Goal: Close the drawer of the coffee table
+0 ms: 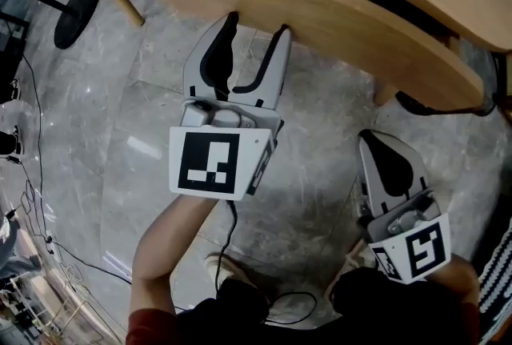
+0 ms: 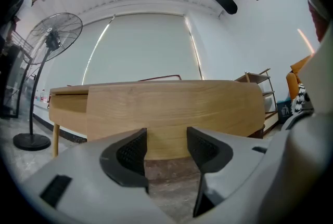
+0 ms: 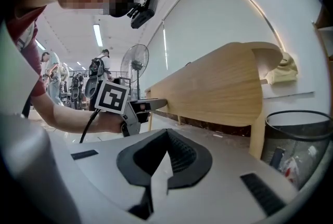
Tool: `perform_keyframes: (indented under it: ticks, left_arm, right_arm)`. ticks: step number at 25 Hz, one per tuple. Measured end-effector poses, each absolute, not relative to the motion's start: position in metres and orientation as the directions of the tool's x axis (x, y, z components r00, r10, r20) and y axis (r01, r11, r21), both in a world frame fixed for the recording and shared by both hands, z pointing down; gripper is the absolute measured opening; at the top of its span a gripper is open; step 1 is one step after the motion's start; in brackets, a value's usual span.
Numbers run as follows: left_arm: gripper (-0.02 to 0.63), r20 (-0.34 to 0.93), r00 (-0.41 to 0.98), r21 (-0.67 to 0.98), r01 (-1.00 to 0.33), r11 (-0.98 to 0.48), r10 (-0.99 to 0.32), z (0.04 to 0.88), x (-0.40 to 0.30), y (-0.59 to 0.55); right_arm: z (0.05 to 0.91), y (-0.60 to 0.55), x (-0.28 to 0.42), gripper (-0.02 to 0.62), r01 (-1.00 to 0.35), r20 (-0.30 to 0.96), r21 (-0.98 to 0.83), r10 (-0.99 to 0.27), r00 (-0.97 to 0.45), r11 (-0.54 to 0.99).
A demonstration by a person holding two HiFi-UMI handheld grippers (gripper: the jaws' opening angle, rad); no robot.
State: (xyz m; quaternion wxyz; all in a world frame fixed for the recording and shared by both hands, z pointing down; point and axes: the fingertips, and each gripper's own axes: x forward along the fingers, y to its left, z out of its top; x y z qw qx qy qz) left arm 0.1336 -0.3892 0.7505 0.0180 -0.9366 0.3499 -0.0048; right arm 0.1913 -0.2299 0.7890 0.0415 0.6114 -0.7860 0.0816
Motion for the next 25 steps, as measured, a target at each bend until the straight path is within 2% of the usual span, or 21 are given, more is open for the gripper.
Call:
perform_keyframes:
  ticks: [10, 25]
  left_arm:
    - [0.23, -0.002, 0.764, -0.066, -0.643, -0.763, -0.645, 0.746, 0.162, -0.412]
    - [0.229, -0.02, 0.764, -0.028, -0.645, -0.763, -0.645, 0.738, 0.188, -0.433]
  right_arm:
    - [0.78, -0.245, 0.258, -0.003, -0.997, 0.132, -0.065, -0.989, -0.06, 0.052]
    - [0.765, -0.253, 0.295, -0.003, -0.995, 0.096, -0.089, -0.995, 0.024, -0.033]
